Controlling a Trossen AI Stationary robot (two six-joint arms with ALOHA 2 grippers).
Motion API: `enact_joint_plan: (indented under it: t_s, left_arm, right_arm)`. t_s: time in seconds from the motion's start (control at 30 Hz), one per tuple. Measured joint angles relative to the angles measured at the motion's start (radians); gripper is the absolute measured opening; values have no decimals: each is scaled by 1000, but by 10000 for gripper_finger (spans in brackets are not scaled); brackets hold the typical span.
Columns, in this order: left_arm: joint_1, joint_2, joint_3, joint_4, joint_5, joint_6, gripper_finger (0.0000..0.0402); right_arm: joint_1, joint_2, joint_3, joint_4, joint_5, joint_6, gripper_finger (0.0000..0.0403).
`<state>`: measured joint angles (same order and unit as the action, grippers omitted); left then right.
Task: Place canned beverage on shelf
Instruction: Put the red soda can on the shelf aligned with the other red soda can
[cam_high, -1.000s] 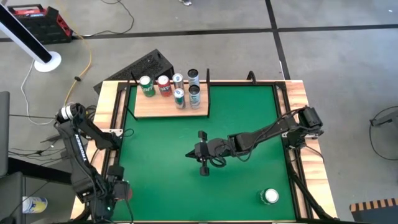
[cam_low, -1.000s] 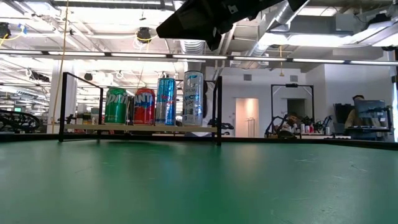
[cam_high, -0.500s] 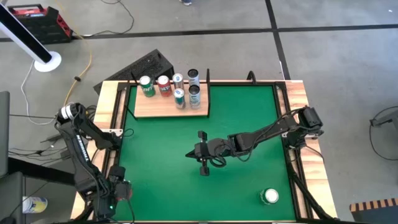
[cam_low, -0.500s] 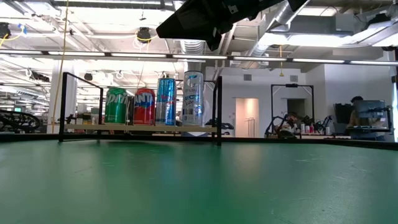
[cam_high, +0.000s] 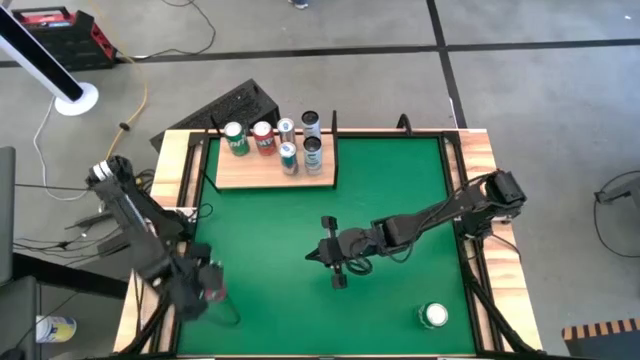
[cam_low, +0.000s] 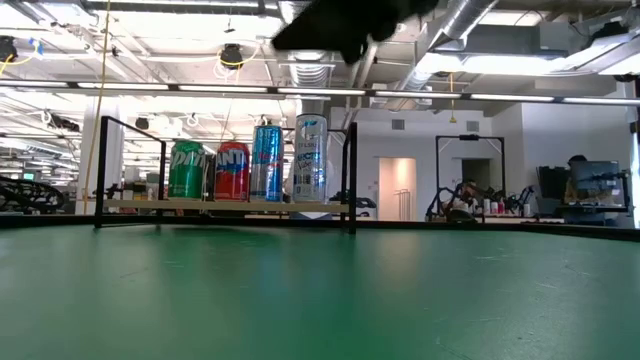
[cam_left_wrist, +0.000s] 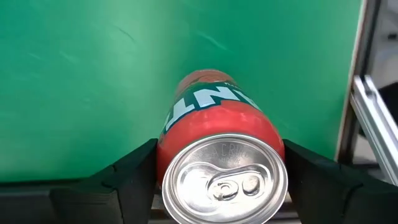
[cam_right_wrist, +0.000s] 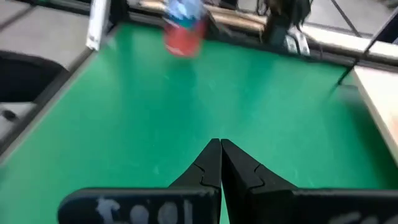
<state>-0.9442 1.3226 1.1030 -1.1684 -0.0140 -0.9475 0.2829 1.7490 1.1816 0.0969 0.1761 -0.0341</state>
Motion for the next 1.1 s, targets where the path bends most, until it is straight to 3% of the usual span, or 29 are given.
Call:
enact_joint_plan:
  t_s: [0.17, 0.33, 0.5, 0.7, 0.93, 1.1]
  left_arm:
    - [249, -92, 51, -121, -33, 251, 275]
    - [594, -114, 128, -178, -66, 618, 275]
    - [929, -52, 213, -155, -32, 982, 275]
    - [1250, 89, 327, -165, -24, 1270, 275]
    - [1471, 295, 436, -167, -17, 1467, 275]
    - [1540, 378, 482, -173, -9, 1553, 275]
  right_arm:
    - [-20, -104, -46, -74, -49, -50, 27]
    - [-64, -232, -175, -49, -74, -86, 27]
    - [-117, -342, -329, -28, -76, -73, 27]
    - [-168, -445, -455, 16, -77, -65, 27]
    - [-182, -482, -500, 4, -84, -54, 27]
    - [-191, -482, -500, -5, -134, -87, 27]
